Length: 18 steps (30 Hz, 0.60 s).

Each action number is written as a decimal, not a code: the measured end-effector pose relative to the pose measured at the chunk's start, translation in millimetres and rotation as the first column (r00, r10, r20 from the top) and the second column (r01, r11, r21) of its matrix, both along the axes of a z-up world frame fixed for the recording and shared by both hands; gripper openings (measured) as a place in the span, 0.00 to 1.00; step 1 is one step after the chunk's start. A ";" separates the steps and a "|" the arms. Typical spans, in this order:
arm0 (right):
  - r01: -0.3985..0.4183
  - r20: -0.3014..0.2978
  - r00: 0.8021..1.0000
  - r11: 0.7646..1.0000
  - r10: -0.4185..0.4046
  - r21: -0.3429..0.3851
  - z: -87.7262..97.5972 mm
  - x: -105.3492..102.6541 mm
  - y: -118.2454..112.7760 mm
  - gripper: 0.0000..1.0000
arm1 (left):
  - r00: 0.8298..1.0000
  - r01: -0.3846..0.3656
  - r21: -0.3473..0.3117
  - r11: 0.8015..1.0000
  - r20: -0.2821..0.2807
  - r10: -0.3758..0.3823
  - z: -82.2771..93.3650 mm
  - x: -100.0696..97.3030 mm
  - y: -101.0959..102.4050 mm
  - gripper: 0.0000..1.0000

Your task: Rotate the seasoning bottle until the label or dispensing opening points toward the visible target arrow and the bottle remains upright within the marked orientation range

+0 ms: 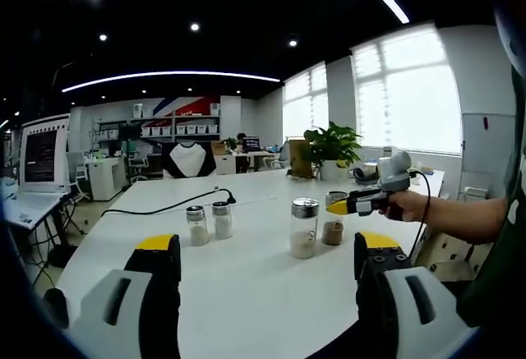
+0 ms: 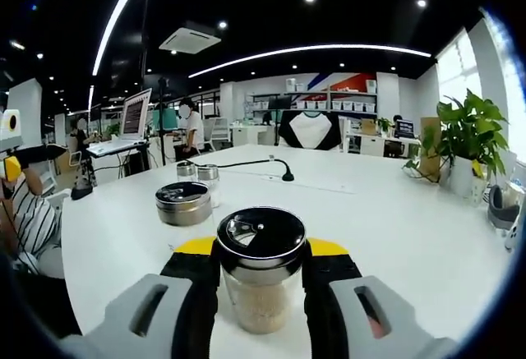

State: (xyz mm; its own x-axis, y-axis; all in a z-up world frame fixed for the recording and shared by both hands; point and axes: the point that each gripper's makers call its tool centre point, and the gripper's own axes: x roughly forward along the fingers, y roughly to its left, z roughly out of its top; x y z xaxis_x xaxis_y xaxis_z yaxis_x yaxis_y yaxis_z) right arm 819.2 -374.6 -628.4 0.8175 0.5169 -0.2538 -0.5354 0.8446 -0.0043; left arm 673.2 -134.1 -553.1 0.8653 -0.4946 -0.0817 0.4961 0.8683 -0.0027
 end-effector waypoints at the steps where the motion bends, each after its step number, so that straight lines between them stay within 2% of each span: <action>1: -0.008 -0.001 1.000 1.000 0.008 0.001 0.0 -0.3 -0.1 0.38 | 1.000 0.000 -0.001 1.000 0.001 0.000 0.2 -0.1 0.0 0.92; 18: -0.161 0.003 0.987 0.987 0.161 0.006 1.9 -7.1 6.1 0.38 | 1.000 0.021 0.028 0.999 -0.011 -0.021 0.6 -0.5 -2.5 0.92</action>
State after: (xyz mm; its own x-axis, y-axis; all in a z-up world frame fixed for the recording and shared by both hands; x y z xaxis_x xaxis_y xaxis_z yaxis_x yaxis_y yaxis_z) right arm 812.2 -368.5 -626.6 0.7243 0.6430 -0.2488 -0.6641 0.7477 -0.0010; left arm 672.7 -136.7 -552.5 0.8538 -0.5099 -0.1052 0.5141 0.8576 0.0156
